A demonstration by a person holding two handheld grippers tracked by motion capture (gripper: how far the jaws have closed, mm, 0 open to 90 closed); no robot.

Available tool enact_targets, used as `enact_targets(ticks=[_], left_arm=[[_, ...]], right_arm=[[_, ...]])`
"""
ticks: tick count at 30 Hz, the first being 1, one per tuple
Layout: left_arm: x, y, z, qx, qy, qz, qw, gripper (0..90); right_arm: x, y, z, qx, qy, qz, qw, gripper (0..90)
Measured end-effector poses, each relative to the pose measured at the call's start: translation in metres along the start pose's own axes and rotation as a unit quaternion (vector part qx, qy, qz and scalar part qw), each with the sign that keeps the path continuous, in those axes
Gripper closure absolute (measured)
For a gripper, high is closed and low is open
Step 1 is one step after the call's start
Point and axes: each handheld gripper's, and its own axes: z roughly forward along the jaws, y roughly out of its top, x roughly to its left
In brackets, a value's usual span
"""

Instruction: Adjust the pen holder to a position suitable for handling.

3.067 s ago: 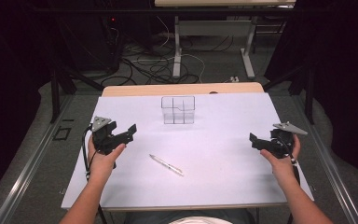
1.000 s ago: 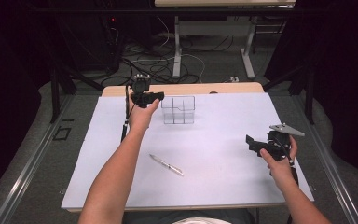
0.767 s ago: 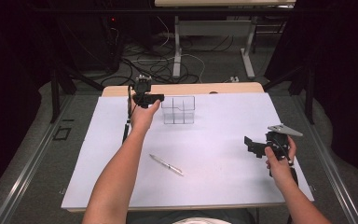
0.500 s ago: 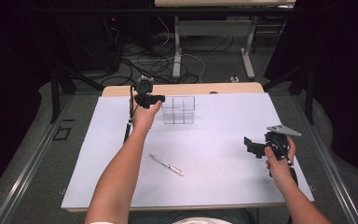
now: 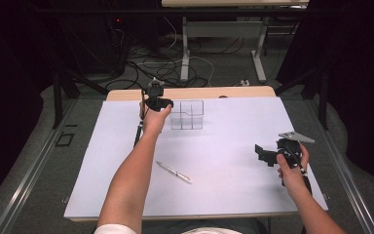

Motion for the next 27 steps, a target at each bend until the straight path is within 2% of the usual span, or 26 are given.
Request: enact_targets(ticks=[8,11,14,20,27], left_arm=[[-0.001,-0.0012,0.0022,0.009,0.002,0.0,1.0,76.3],[-0.0021,-0.002,0.0046,0.011,0.004,-0.009,0.9999,79.1],[-0.0015,-0.0022,0.0056,0.016,0.01,-0.01,0.9998,82.4],[-0.0003,-0.0021,0.0056,0.022,0.008,-0.015,0.9996,84.6],[-0.0039,-0.0022,0.0045,0.025,0.025,-0.019,0.9992,85.9]], right_arm=[[0.0003,-0.0006,0.0009,0.002,0.002,0.001,1.0,0.0],[0.0004,-0.001,0.0013,0.003,0.002,0.001,1.0,0.0],[0.0009,-0.001,0.0016,0.004,0.003,0.004,1.0,0.0],[-0.0001,-0.0015,0.002,0.006,0.003,0.003,1.0,0.0],[0.0003,-0.0018,0.0027,0.007,0.005,0.003,1.0,0.0]])
